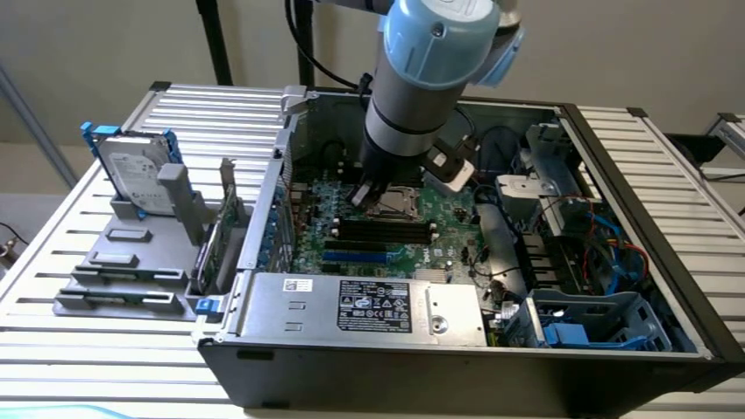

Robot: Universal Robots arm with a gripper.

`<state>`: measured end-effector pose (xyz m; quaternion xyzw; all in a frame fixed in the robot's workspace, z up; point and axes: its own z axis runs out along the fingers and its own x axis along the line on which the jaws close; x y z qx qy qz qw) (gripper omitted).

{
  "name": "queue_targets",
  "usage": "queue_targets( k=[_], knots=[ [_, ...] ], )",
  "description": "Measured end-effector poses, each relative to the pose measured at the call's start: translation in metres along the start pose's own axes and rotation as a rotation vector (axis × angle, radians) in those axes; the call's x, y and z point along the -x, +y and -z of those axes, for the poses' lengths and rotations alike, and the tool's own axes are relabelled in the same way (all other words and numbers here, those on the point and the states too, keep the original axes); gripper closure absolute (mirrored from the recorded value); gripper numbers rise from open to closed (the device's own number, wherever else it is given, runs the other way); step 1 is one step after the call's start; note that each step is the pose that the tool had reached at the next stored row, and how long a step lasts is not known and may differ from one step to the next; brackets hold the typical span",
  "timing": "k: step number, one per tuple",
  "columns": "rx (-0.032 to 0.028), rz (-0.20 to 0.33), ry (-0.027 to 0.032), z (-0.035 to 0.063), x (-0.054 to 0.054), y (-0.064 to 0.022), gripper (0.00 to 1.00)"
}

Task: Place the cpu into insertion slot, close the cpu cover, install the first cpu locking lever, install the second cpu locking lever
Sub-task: 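Install the second cpu locking lever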

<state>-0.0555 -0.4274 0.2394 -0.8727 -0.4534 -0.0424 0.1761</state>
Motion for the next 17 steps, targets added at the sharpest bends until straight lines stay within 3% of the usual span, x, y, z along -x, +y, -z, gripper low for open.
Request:
queue_targets(
  k=[11,17],
  knots=[
    [0.0015,0.001,0.0010,-0.0156,0.005,-0.0042,0.89],
    [0.0075,0.003,0.0052,-0.0254,0.007,-0.0071,0.89]
  ],
)
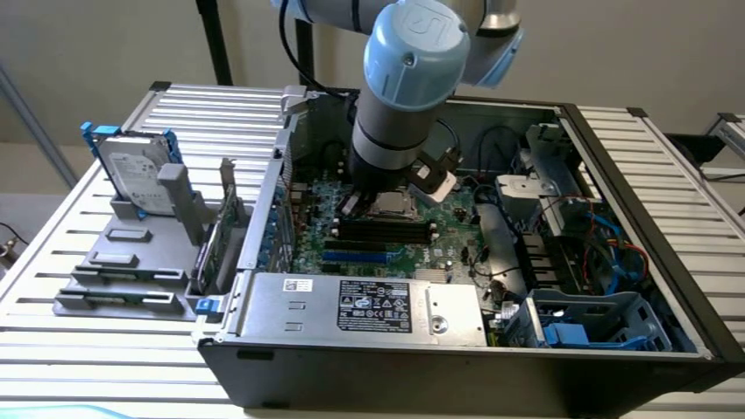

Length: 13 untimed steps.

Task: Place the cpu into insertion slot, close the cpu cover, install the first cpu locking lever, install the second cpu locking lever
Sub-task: 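Install the second cpu locking lever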

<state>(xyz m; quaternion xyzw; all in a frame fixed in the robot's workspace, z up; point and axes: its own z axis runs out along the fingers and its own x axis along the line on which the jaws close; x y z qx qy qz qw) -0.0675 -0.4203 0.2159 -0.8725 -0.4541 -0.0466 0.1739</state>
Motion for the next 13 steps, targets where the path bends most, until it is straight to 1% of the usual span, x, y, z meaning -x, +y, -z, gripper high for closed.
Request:
queue_targets(
  k=[4,9,13],
  knots=[
    [0.0053,0.002,0.0037,-0.0061,0.001,-0.0021,0.89],
    [0.0084,0.004,0.0058,-0.0130,0.001,-0.0062,0.89],
    [0.0103,0.005,0.0070,-0.0170,0.001,-0.0063,0.89]
  ],
)
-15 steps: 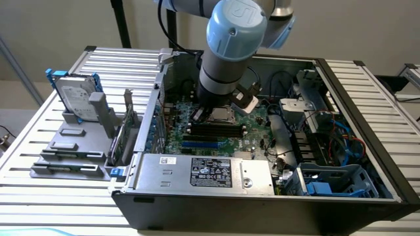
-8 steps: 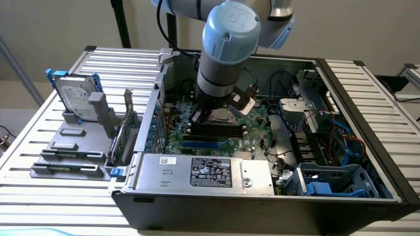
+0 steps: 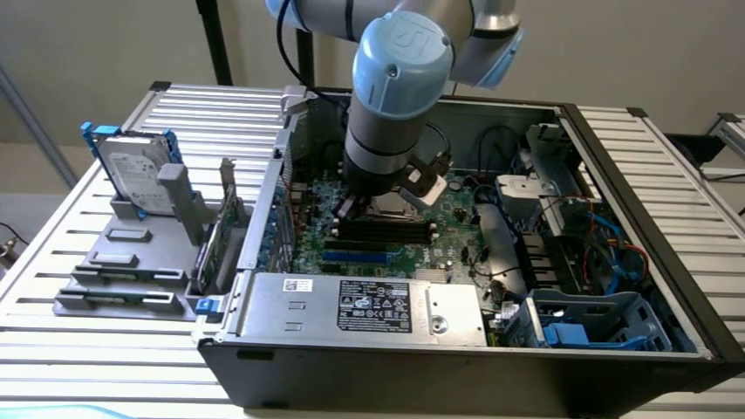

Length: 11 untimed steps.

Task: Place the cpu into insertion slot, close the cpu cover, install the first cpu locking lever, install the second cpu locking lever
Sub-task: 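Install the second cpu locking lever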

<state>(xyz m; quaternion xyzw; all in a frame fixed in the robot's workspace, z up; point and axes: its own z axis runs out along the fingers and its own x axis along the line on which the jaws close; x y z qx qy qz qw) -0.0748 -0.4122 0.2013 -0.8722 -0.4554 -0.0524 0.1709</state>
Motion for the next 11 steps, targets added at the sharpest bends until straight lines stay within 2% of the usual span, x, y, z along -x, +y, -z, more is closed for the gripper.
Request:
queue_targets(
  k=[11],
  knots=[
    [0.0028,0.001,0.0008,-0.0090,-0.0007,-0.0003,0.89]
  ],
)
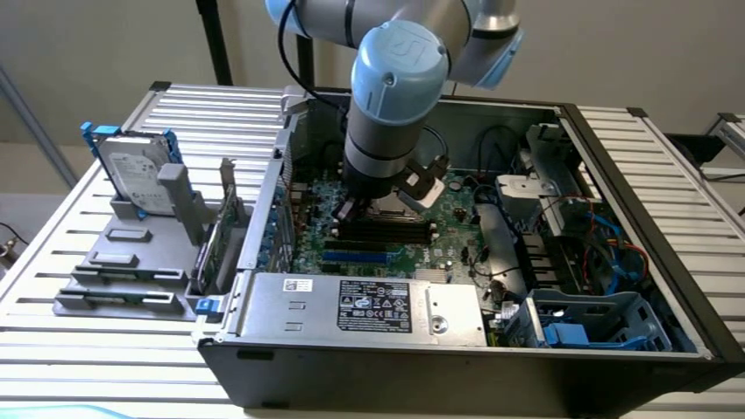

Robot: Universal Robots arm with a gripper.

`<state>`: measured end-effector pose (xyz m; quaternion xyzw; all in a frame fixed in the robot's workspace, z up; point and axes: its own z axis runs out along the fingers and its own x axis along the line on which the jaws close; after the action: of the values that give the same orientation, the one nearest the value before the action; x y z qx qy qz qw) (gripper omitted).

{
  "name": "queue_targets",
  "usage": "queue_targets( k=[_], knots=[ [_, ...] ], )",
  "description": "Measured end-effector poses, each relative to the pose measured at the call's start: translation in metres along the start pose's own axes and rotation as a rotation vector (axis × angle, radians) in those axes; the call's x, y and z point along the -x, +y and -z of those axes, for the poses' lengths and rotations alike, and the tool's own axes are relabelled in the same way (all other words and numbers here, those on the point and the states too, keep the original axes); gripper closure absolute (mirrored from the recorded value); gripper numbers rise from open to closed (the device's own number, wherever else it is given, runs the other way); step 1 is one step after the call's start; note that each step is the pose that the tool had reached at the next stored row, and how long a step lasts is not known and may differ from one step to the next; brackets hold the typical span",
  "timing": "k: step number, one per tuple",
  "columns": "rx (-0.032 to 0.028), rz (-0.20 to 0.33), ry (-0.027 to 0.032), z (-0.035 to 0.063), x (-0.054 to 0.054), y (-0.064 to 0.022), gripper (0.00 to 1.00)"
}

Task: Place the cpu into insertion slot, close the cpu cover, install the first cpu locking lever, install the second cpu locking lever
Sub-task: 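Install the second cpu locking lever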

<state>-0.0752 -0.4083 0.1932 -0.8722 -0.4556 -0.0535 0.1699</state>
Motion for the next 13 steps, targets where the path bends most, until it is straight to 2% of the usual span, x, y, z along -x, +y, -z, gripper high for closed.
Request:
queue_targets(
  k=[2,5,8,10,13],
  knots=[
    [0.0029,0.000,-0.0037,-0.0004,0.000,-0.0001,0.89],
    [0.0118,-0.001,-0.0167,-0.0003,0.000,-0.0002,0.89],
    [0.0184,-0.002,-0.0256,-0.0004,0.000,-0.0002,0.89],
    [0.0199,-0.002,-0.0277,0.0019,0.000,-0.0007,0.89],
    [0.0198,-0.002,-0.0277,0.0116,-0.003,-0.0034,0.89]
  ],
)
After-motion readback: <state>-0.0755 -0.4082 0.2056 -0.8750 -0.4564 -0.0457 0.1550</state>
